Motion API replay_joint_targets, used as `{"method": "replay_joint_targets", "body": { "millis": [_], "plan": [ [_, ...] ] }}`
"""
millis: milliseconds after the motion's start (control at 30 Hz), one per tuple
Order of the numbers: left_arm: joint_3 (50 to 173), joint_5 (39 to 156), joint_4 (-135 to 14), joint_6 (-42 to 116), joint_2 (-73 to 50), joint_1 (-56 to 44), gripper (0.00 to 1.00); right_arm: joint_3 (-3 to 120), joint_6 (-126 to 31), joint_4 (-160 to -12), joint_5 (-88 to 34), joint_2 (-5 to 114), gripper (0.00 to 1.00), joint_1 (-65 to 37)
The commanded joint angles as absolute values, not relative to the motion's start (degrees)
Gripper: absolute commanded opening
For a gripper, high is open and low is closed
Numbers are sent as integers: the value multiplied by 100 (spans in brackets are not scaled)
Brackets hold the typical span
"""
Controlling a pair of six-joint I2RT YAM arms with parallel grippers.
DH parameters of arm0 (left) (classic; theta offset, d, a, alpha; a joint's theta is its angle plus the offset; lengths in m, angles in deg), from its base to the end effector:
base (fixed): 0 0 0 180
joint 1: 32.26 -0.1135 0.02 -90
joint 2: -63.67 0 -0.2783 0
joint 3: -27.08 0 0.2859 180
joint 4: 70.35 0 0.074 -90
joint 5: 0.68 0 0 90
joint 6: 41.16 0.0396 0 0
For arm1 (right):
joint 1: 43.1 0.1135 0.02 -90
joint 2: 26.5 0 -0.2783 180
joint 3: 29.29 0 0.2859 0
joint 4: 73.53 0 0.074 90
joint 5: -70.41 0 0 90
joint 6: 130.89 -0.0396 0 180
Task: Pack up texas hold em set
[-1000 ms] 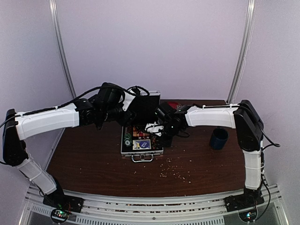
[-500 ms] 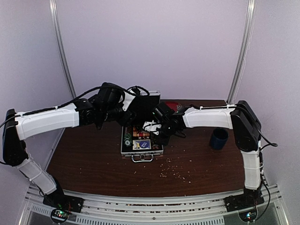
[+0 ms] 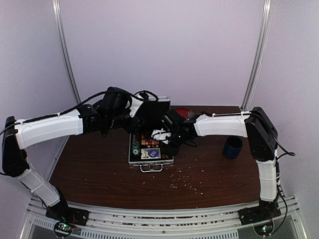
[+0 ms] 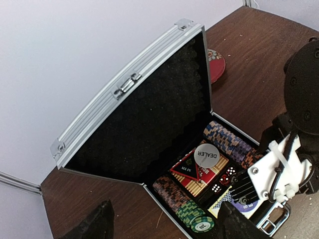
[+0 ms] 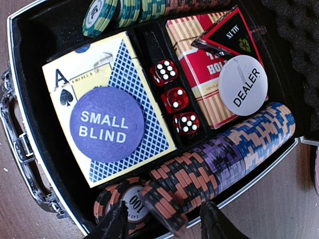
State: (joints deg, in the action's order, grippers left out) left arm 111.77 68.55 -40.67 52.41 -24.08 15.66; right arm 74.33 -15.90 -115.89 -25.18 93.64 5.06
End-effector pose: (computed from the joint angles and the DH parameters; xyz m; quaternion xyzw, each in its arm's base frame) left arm 0.2704 -0.2785 0.3163 0.2972 0.8152 -0.0314 0.4962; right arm 0.3256 0.3695 0.1758 -0.5839 0.7649 0.0998 0.2530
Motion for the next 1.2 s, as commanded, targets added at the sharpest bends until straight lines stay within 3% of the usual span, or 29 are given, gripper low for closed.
{"method": "replay_joint_targets", "body": {
  "millis": [0,633,933,1167],
  "plan": [
    [11214,6788,-4348,5288,-2235,1511,73,7387,-1733,-11650,-2597,9043,50,511],
    [11146,6679,-4430,5279,-2129,1511,73,7244,-1606,-12231,-3425,8418,50,242],
    [10979,6583,-4689,5241,-1841,1383,72,6213,-1580,-12114,-3642,7410,47,-289],
    [11073,7049,-4967,4826,-1535,745,72,5090,-1635,-11544,-4325,6546,47,-977]
  ]
}}
